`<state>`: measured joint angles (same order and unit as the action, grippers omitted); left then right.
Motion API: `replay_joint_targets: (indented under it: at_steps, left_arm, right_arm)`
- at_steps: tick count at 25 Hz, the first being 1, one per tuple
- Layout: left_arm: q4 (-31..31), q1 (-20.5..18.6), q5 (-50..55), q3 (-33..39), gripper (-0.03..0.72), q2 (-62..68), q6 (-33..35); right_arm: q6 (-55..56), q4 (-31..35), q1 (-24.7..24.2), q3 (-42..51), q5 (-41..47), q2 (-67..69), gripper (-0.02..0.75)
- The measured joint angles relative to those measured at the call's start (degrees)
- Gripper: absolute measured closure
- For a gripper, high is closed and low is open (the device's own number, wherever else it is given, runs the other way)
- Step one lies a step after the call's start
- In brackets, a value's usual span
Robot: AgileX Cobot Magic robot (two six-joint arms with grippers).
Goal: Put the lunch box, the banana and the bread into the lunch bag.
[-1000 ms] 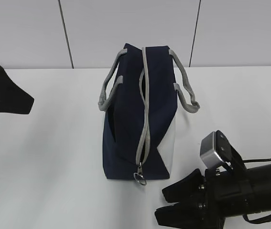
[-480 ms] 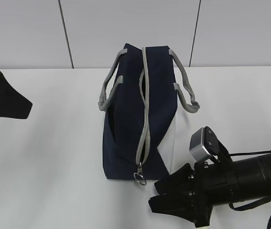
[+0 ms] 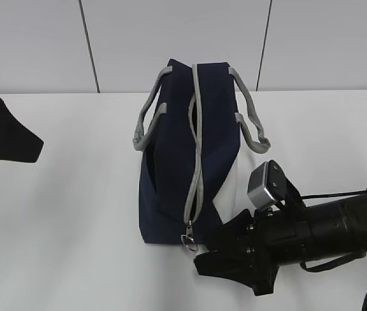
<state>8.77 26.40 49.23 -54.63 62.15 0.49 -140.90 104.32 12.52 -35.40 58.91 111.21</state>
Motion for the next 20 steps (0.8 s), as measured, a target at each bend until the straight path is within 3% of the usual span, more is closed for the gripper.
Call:
replay_joint_targets:
  at_steps: [7, 14, 20]
  left_arm:
    - [-0.4, 0.0, 0.0, 0.0, 0.264, 0.0, 0.0]
    - [-0.5, 0.0, 0.0, 0.0, 0.264, 0.0, 0.0]
    - [-0.9, 0.0, 0.0, 0.0, 0.264, 0.0, 0.0]
  right_arm:
    - [-0.3, -0.1, 2.8, -1.3, -4.3, 0.0, 0.330]
    - [-0.3, -0.1, 3.0, -3.6, -5.5, 0.1, 0.389]
    - [-0.3, -0.3, 3.0, -5.0, -5.9, 0.2, 0.514]
